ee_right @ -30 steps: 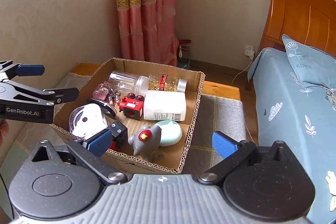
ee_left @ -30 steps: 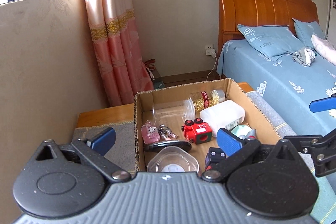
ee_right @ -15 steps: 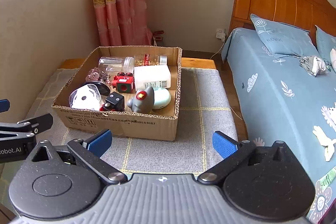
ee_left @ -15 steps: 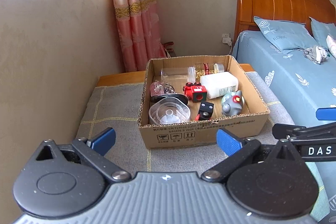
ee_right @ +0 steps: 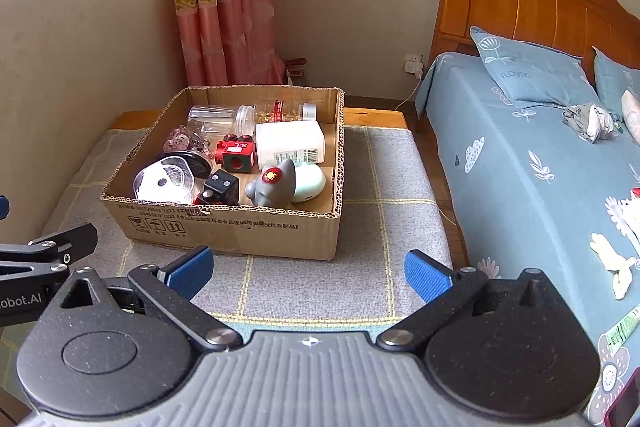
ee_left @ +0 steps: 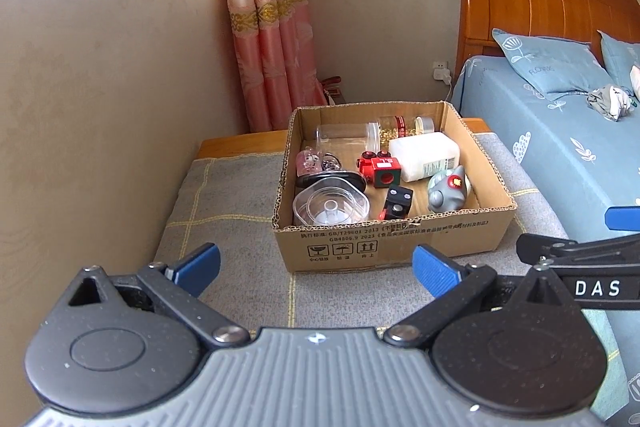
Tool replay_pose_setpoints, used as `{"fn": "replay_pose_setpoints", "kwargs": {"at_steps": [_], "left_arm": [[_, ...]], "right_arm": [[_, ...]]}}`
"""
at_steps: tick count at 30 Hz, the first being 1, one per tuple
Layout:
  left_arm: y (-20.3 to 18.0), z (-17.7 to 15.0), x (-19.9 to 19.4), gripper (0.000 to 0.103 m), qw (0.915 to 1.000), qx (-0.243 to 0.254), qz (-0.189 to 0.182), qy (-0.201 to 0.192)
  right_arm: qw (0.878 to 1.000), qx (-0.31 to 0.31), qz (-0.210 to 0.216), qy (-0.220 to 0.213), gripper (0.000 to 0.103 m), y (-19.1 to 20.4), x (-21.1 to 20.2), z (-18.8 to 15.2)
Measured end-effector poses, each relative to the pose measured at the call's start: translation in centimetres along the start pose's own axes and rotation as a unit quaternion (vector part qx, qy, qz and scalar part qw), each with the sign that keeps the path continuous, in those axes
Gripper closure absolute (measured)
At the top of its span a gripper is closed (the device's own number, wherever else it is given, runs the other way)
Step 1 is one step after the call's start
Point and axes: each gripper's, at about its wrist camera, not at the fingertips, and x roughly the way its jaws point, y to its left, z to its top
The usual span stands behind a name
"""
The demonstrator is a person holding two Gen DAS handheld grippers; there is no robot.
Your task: Organize rigid objects
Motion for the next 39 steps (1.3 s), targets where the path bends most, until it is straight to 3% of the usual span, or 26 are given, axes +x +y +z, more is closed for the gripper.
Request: {"fn": "replay_pose_setpoints", "kwargs": {"at_steps": [39], "left_arm": [[-0.16, 0.26, -0.44, 0.001, 0.9999, -0.001, 0.014, -0.004]], "right_arm": [[1.0, 0.002, -0.002, -0.007, 0.0, 0.01, -0.24, 0.18]]}}
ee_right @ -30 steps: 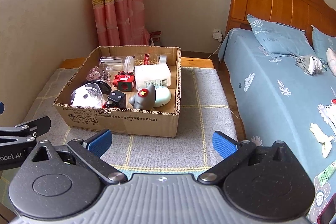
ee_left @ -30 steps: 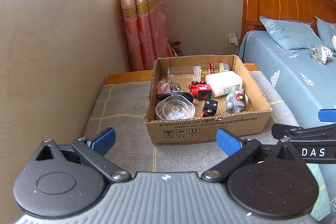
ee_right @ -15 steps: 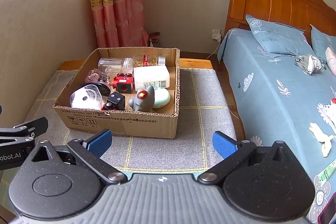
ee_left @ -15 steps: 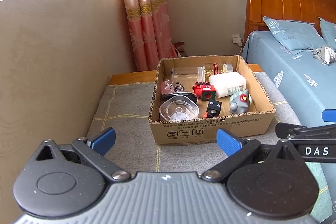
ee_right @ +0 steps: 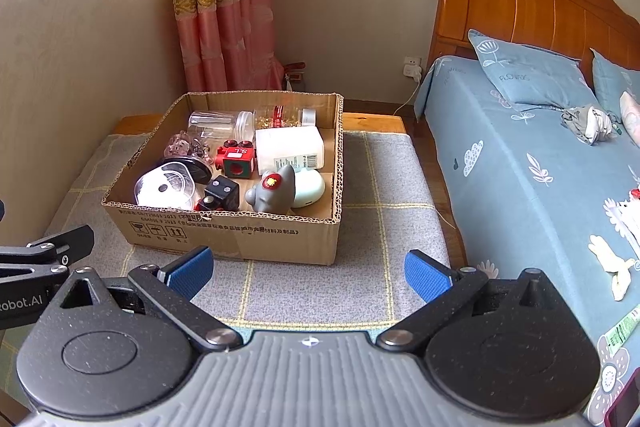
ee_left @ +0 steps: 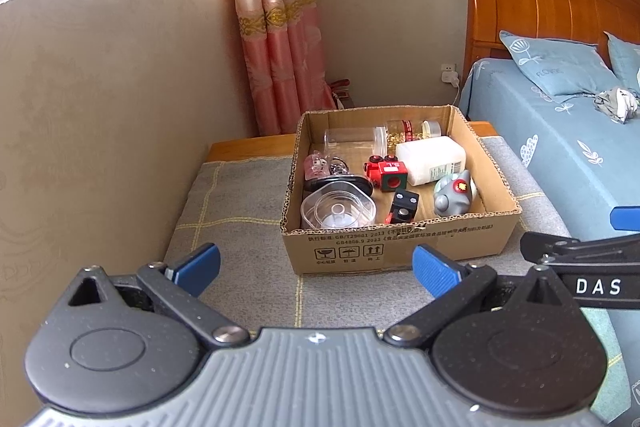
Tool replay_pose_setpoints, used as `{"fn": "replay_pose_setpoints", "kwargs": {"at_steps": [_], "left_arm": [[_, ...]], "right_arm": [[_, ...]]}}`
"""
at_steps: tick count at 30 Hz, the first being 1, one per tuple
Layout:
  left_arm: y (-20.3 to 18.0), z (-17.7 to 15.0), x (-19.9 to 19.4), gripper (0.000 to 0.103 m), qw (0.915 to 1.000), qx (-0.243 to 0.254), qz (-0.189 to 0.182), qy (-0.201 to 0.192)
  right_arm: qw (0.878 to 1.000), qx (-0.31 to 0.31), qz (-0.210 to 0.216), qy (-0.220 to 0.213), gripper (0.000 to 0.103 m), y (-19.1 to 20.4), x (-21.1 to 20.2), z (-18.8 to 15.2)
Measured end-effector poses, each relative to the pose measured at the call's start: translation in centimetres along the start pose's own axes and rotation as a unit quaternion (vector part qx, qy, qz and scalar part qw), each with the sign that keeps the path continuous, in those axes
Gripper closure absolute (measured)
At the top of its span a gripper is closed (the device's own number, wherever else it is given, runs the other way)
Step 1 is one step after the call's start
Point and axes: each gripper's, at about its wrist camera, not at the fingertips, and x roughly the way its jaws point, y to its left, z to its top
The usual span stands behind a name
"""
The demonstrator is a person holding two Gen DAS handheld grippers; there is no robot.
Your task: Organize rigid objects
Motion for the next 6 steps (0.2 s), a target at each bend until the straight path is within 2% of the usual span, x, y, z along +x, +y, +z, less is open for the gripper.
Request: {"fn": "replay_pose_setpoints", "kwargs": {"at_steps": [6], "left_arm": [[0.03, 0.09, -0.1, 0.001, 1.0, -0.001, 0.0, -0.001]], "right_arm": [[1.0, -0.003, 0.001, -0.002, 0.0, 0.07, -0.12, 0.14]]}}
